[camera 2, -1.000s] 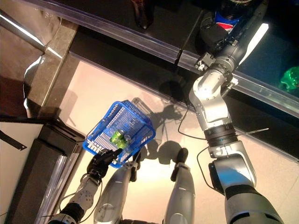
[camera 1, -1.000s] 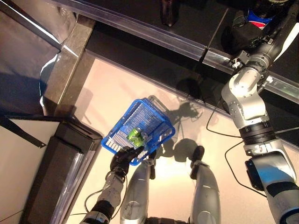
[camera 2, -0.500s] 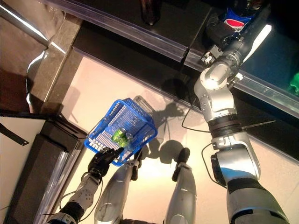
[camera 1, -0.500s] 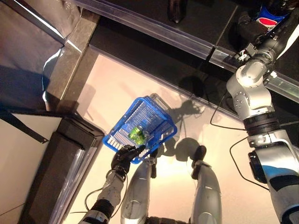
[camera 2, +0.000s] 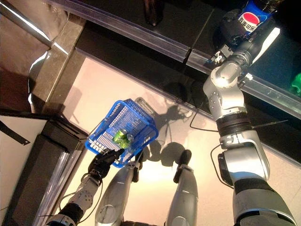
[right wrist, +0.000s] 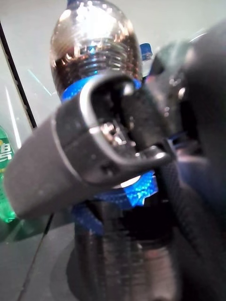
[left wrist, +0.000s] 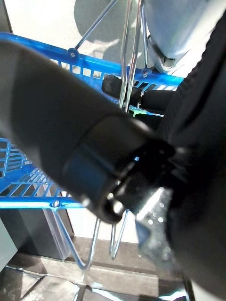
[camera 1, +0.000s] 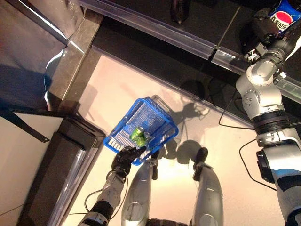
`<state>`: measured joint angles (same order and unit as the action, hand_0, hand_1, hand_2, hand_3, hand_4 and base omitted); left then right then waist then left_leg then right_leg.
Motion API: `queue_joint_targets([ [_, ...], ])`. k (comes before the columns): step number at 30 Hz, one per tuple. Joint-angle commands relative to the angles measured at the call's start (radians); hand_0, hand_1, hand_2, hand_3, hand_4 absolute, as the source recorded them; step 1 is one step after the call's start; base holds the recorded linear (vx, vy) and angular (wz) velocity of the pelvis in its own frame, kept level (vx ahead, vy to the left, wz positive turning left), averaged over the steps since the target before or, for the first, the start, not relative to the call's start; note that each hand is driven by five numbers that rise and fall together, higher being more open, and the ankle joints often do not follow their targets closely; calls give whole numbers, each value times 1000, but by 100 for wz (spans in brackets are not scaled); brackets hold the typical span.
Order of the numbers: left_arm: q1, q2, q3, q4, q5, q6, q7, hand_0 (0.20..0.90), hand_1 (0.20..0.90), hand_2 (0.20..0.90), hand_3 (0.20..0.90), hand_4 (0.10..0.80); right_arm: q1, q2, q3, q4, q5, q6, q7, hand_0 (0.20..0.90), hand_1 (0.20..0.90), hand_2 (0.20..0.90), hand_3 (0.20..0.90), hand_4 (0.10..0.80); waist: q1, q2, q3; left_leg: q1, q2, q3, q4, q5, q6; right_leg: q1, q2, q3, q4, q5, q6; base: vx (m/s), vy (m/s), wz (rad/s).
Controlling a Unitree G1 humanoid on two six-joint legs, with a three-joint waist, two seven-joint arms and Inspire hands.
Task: Pick up the drink and place into the basket.
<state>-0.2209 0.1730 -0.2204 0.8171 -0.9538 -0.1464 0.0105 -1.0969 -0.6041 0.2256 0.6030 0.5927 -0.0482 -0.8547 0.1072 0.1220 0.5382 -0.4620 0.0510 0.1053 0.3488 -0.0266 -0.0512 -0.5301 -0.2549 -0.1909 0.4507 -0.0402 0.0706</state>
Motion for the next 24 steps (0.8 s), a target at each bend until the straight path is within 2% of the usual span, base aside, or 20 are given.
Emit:
queue_joint_targets([
  [1, 176, 93, -61, -29, -5, 1, -19, 300, 300, 300, 200, 100, -180, -143, 31, -70, -31, -98, 26, 300, 300, 300, 200, 100, 11, 15, -18, -41, -5, -53, 81, 14, 17, 37, 8, -26, -89, 32, -35, 0, 0, 0],
  [13, 188, 99, -37, -37, -30, -36, -45, 300, 300, 300, 200, 100, -140, -150, 6, -127, -23, -140, 52, 300, 300, 300, 200, 100, 6, 3, -18, 3, 0, -50, 102, 12, 13, 88, 11, -30, -76, 14, -46, 0, 0, 0],
  [16, 197, 105, -21, -67, -64, -58, -64, 300, 300, 300, 200, 100, -102, -150, -15, -230, -41, -123, 73, 300, 300, 300, 200, 100, -1, -3, -18, 36, 3, -48, 102, 14, 9, 123, 12, -30, -78, 8, -47, 5, 36, 0],
  [18, 201, 112, 0, -120, -81, -77, -79, 300, 300, 300, 200, 100, -36, -139, -42, -396, -86, -95, 105, 300, 300, 300, 200, 100, -12, -9, -18, 72, 6, -44, 99, 17, 5, 162, 15, -28, -83, 2, -48, 7, 32, 0],
  [24, 218, 118, 30, -180, -61, -101, -91, 300, 300, 300, 200, 100, 105, -101, -87, -626, -118, -74, 171, 300, 300, 300, 200, 100, -26, -27, -48, 138, 12, -33, 86, 15, -1, 237, 20, -32, -106, -4, -49, 43, 7, 0],
])
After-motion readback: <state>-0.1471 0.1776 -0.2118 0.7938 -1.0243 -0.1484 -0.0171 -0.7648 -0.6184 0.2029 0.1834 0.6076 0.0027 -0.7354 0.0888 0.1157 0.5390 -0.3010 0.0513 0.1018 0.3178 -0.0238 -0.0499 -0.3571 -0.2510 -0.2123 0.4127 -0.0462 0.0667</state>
